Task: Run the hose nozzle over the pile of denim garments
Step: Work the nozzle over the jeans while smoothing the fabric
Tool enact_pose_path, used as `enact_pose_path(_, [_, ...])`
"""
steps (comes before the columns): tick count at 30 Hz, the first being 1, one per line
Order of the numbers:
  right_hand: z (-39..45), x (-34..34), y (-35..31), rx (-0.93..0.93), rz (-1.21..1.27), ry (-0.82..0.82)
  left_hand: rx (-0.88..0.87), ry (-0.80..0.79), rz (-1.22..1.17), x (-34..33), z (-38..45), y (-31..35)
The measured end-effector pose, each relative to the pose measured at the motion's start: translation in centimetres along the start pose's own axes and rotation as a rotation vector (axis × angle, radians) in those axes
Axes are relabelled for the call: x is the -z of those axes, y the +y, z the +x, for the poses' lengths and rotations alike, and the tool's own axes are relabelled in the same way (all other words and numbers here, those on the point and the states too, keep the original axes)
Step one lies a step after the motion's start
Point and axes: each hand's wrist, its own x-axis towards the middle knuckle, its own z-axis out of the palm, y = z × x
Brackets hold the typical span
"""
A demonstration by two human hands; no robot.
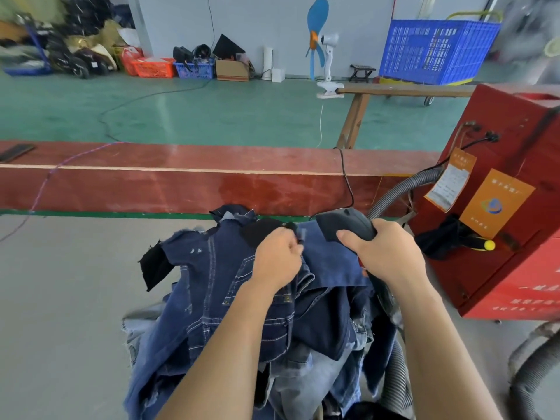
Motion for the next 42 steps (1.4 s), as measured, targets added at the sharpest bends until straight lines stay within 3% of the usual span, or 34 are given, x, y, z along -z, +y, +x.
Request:
enact_pose_path(2, [0.1,0.1,-0.1,-0.001,0.008,0.0,-0.1,-0.345,0.086,0.3,-0.6,0.4])
enact_pose_path(4, [0.0,0.0,-0.1,-0.002,0.012,-0.009,-0.023,-0.634,0.174,-0.7,-1.8,-0.5])
enact_pose_path(5, [0.0,-0.1,-0.1,0.0,0.011,-0.018,0.027,-0.632,0.122,-1.2,-2.2,-1.0])
enact_pose_path(6, [-0.1,-0.2,-0.1,0.002,0.009,-0.029,0.049,-0.516,0.04,-1.6,-2.3,-1.4])
enact_pose_path(8, [-0.2,-0.5,-0.1,0.004,0.016,-0.057,-0.009,-0.114,0.044,-1.9,-1.8,-2.0])
enact_pose_path(10, [-0.3,-0.6,0.0,0.003,0.013,-0.094,-0.071,0.102,0.126,-2.3,-1.2,-2.4])
enact_pose_path(17, [-0.6,-1.1,1.4,-0.046,-0.051,-0.244,0.179,-0.146,0.466,-5.3,-1.0,-4.3])
enact_pose_path(26, [-0.2,-3.0,2.2,-0.036,-0.264,-0.341,0.206,-0.227,0.507,-6.2,-1.2,-4.3])
enact_pose_path(31, [0.1,-5.1,1.3,0.026,-0.332,-0.285,0.195,-0.25,0.521,-6.3,-1.2,-4.4])
enact_pose_path(35, [0.2,-5.7,0.6,0.025,-0.145,-0.175,0.178,-0.259,0.482,-6.3,-1.0,-4.8])
enact_pose_path(38, [0.9,-3.7,0.5,0.019,-0.022,-0.059,0.165,-0.369,0.361,-5.5,-0.3,-5.4])
enact_pose_path(42, [0.5,-2.0,0.9,0.005,-0.021,-0.111,0.194,-0.34,0.159,-4.8,0.2,-5.6])
